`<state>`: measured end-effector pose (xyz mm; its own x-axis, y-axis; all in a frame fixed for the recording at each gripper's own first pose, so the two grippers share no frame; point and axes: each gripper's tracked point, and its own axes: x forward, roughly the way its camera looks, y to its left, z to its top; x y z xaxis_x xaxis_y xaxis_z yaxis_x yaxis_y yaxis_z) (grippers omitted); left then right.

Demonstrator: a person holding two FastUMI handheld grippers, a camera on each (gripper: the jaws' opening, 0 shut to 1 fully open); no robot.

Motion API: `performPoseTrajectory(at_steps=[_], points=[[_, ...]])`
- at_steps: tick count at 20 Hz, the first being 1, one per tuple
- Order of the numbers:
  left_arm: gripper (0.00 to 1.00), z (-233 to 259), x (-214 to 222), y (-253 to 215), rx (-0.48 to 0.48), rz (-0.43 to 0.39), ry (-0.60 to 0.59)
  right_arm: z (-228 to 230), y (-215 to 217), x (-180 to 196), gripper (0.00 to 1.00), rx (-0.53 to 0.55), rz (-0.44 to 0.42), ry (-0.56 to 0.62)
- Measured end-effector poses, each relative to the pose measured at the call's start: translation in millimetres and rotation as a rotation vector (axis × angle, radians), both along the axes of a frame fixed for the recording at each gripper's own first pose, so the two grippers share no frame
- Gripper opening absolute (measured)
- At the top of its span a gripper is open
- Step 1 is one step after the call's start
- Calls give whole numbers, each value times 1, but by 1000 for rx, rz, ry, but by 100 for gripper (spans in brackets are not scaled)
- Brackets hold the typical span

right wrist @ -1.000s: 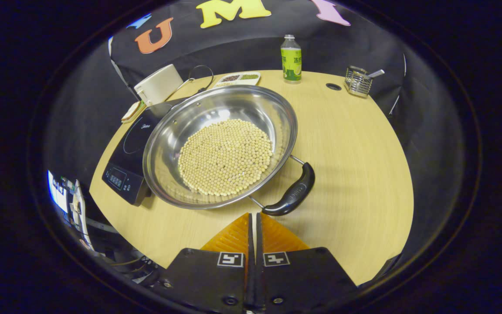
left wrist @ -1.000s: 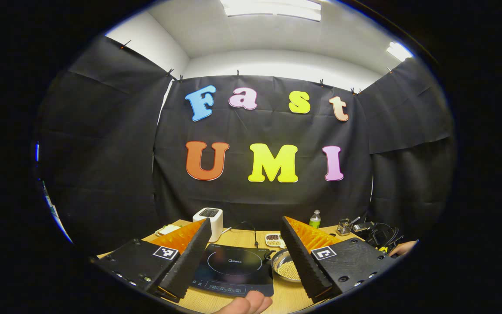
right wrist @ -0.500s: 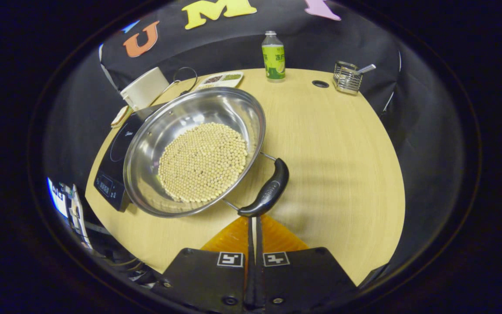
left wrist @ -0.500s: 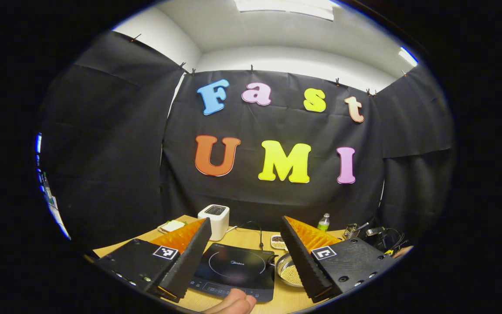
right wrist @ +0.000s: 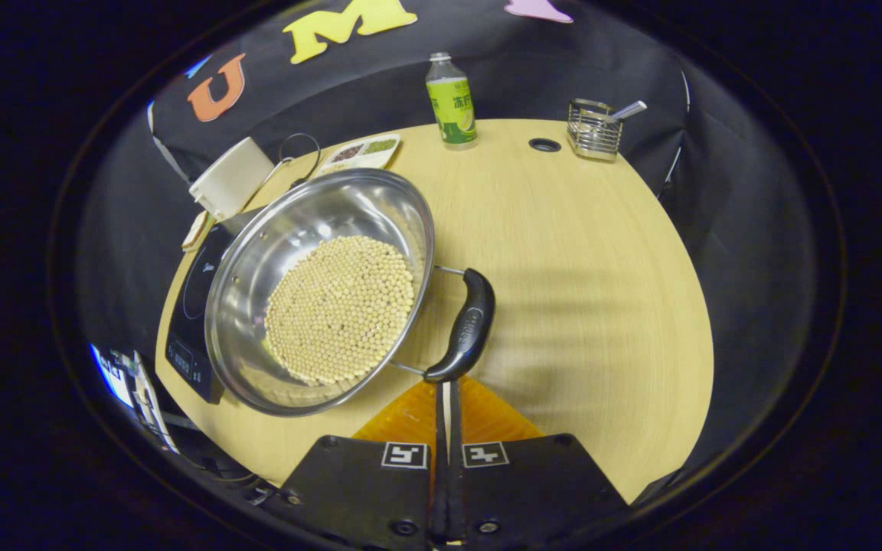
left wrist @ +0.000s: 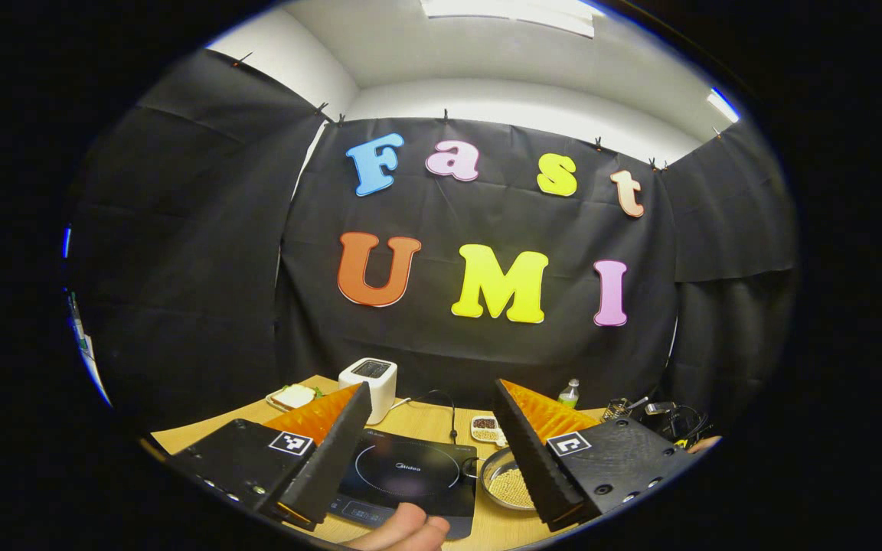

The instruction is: First push the handle of the pot to place it horizontally, then grasp the pot with both hands and set it on the induction cooktop.

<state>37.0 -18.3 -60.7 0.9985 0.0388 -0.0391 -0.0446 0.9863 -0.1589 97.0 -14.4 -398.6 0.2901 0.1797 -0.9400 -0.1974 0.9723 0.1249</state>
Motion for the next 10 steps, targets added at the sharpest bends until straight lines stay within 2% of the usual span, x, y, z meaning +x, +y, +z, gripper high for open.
performPoseTrajectory(at_steps=[3,6,8,9,10], points=[[95,-4,10,2,3,5,3,-2,-3,15,1,3,-26,-15],[95,-9,18,5,48,26,6,-5,-5,26,4,3,-35,-29],[95,-13,24,0,67,18,13,-5,-7,34,1,-1,-41,-47],[95,-16,27,-2,68,11,17,-5,-8,36,4,-5,-42,-56],[95,-19,28,-4,67,7,25,-6,-8,38,1,-6,-45,-62]])
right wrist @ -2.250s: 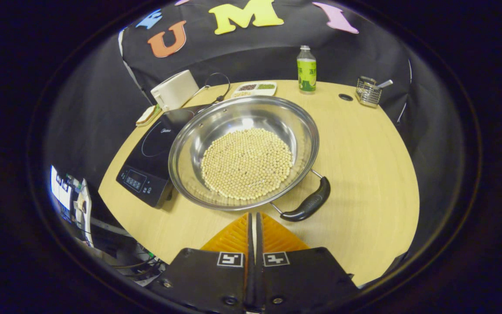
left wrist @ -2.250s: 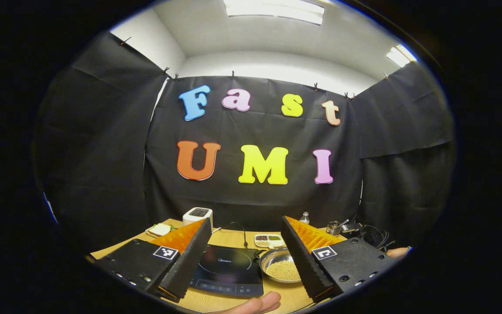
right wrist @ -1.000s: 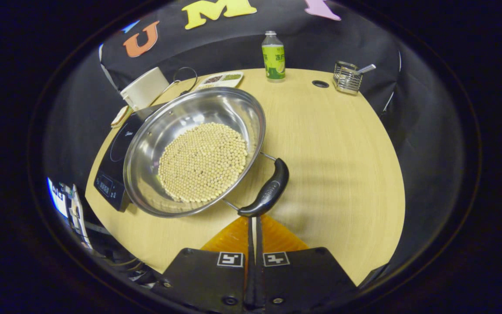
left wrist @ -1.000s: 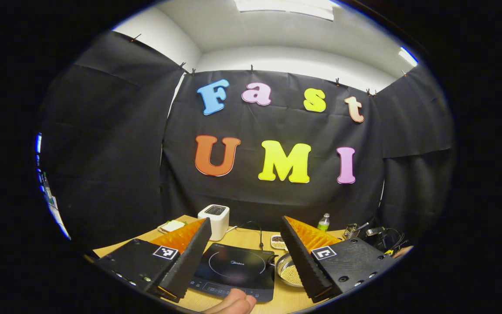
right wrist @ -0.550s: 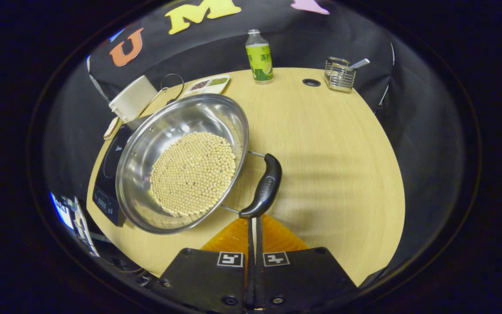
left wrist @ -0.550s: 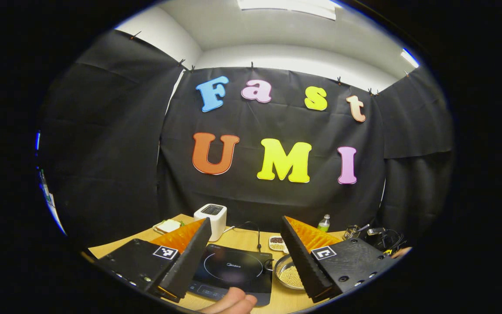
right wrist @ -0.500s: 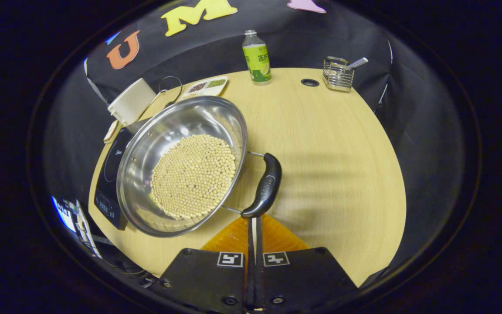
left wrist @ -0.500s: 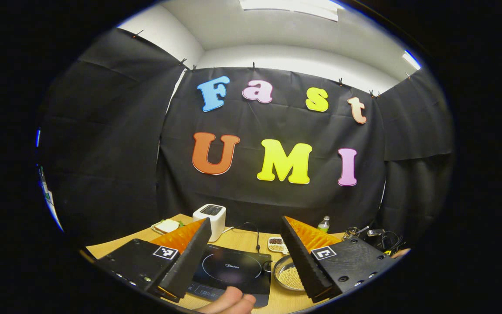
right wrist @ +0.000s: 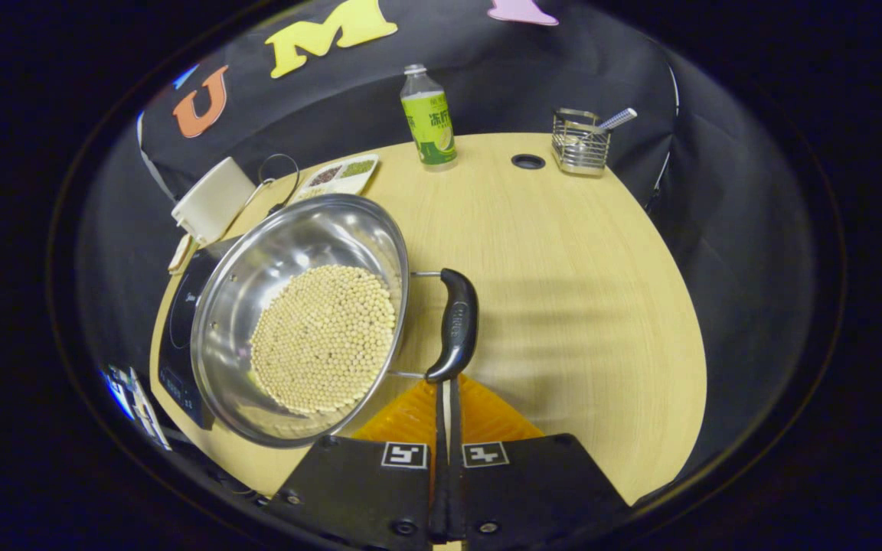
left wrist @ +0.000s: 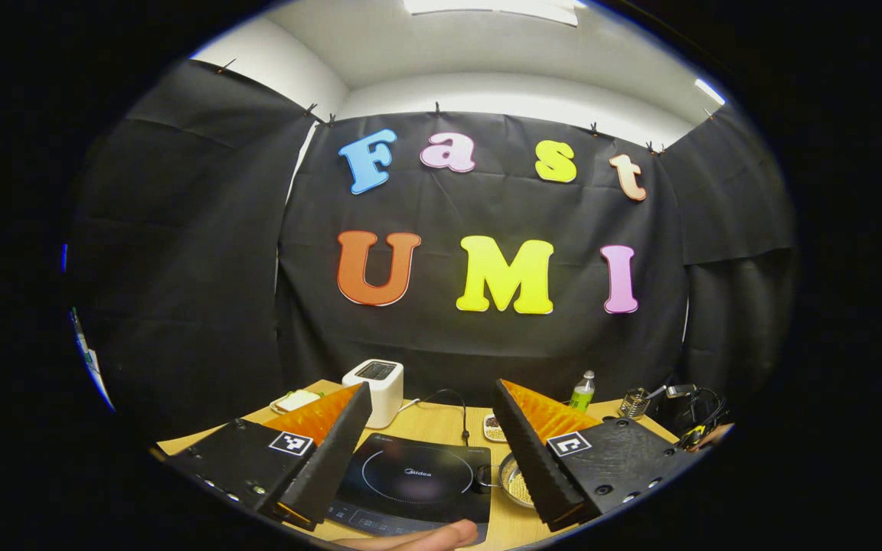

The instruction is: First push the handle of the pot to place it horizontally, then grasp the pot with both hands and set it on the induction cooktop.

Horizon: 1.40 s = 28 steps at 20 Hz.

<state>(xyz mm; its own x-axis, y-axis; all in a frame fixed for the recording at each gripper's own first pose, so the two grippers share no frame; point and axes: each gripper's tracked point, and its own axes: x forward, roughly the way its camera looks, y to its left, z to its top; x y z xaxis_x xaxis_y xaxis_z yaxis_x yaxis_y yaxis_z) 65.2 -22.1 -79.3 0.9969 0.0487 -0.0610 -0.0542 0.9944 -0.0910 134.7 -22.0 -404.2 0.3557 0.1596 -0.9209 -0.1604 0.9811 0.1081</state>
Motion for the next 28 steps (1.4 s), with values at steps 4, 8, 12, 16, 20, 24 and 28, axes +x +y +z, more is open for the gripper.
performPoseTrajectory(at_steps=[4,8,12,16,20,24,28], points=[[95,-14,8,1,26,3,38,-4,0,8,4,7,-29,-22],[95,-28,14,-1,31,8,62,9,-4,4,4,36,-68,-86],[95,-46,23,-9,45,-13,107,31,-20,6,25,14,-103,-202],[95,-62,31,-17,58,-13,135,60,-29,3,77,-21,-91,-297],[95,-87,40,-36,49,-58,187,96,-31,1,78,-48,-99,-407],[95,-114,51,-57,21,-114,250,122,-21,0,83,-48,-68,-489],[95,-152,62,-78,2,-149,348,137,-11,9,99,-22,-65,-568]])
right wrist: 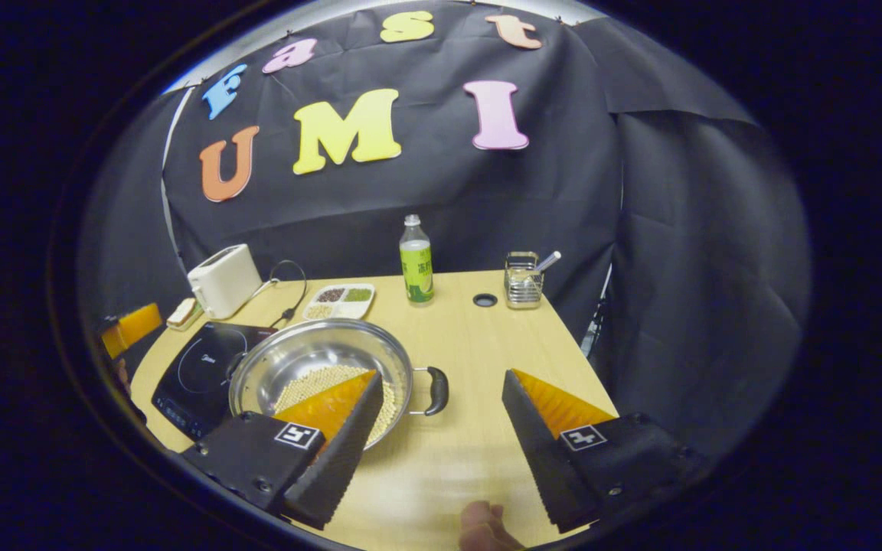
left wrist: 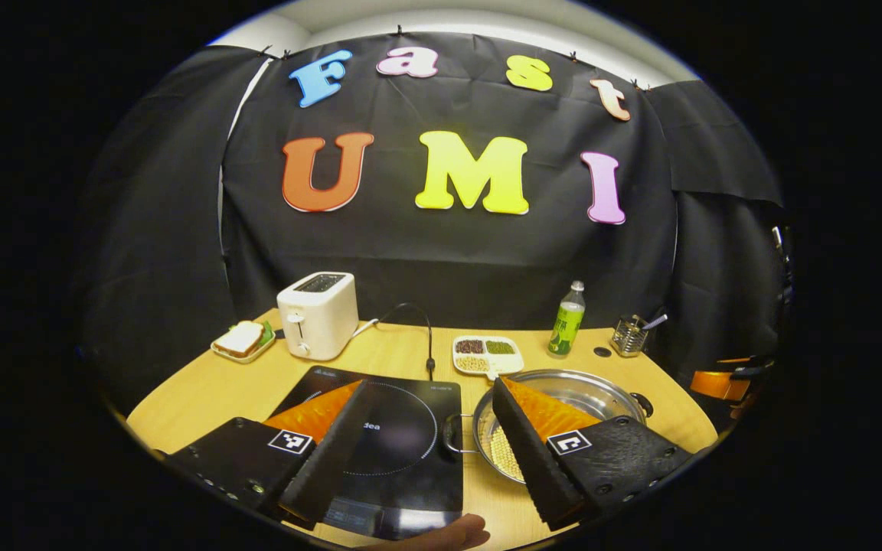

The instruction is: First push the handle of the pot to place it horizontally, then grasp the pot with both hands and set it on the induction cooktop.

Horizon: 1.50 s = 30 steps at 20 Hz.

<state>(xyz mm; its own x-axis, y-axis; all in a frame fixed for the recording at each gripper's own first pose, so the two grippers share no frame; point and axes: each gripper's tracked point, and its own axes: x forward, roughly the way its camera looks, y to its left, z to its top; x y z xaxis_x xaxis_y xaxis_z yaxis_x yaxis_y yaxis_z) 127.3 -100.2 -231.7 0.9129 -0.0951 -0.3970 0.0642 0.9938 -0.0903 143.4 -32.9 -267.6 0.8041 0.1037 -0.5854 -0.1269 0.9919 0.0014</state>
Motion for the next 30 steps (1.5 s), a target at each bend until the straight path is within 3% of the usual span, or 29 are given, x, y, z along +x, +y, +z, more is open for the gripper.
performPoseTrajectory(at_steps=[3,7,12,19,20,21,22,24,30], points=[[96,-37,6,-20,-5,-38,110,-7,2,12,99,-1,-4,-15],[96,-79,16,-37,27,-75,212,-39,10,26,100,26,-4,55],[95,-117,32,-38,59,-67,290,-76,22,46,99,61,29,97],[95,-145,46,-44,41,-98,350,-119,18,57,95,53,7,181],[94,-147,47,-43,42,-95,357,-123,18,57,96,53,6,193],[91,-147,51,-38,55,-89,345,-126,17,57,91,53,1,199],[82,-149,52,-37,58,-88,348,-128,19,57,87,57,2,206],[75,-149,52,-39,53,-95,345,-132,21,59,91,59,10,218],[62,-149,52,-42,21,-107,341,-142,27,56,66,80,11,265]])
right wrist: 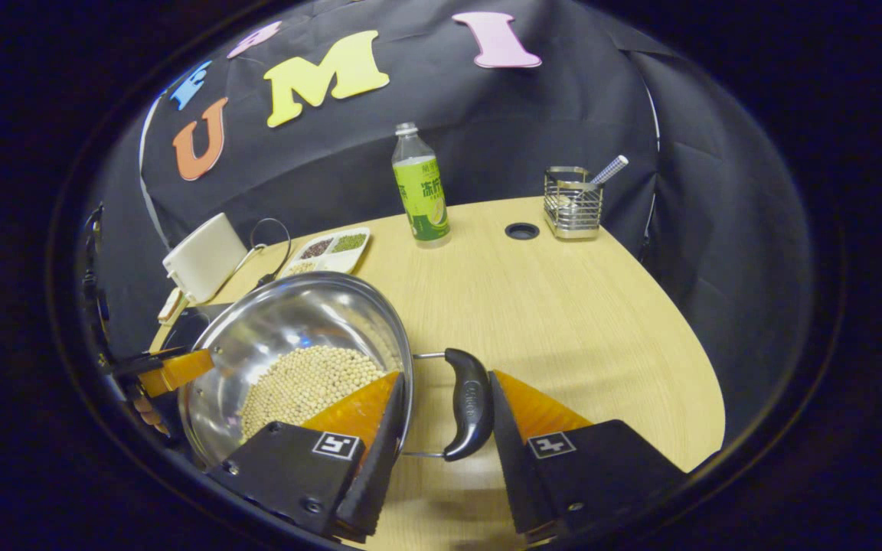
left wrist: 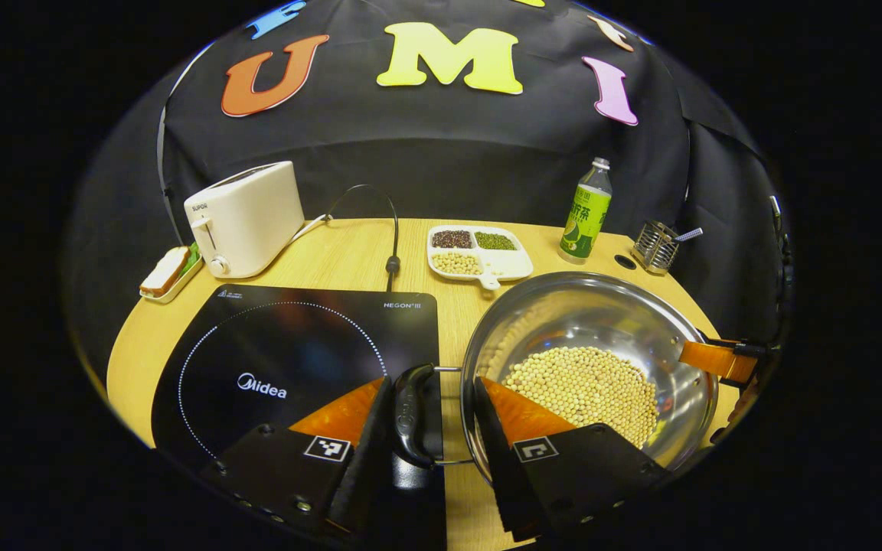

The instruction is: First push the handle of the pot to place it horizontally, then grasp the pot with both hands and set it on the induction cooktop.

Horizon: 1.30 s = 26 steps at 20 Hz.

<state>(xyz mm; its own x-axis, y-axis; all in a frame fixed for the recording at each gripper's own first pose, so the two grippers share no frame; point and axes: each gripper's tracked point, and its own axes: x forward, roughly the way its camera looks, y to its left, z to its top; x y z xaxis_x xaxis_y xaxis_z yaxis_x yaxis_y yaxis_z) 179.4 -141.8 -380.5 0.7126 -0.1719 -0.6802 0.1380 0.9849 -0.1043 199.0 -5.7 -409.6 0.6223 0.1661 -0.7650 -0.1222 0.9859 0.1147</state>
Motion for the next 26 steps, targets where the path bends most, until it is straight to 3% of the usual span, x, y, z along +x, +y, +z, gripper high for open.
performPoseTrajectory(at_steps=[6,7,8,16,26], points=[[55,2,-6,-2,-25,-24,11,4,-4,-10,60,-6,-6,1],[65,3,-10,-4,-28,-21,14,5,-5,-15,60,-13,-5,7],[53,5,-16,-5,-33,-22,17,7,-8,-19,60,-12,-11,10],[53,55,-52,3,-40,-35,-51,61,-8,-59,60,-2,-24,-22],[53,123,-86,62,-50,16,-167,131,45,-95,59,14,17,-108]])
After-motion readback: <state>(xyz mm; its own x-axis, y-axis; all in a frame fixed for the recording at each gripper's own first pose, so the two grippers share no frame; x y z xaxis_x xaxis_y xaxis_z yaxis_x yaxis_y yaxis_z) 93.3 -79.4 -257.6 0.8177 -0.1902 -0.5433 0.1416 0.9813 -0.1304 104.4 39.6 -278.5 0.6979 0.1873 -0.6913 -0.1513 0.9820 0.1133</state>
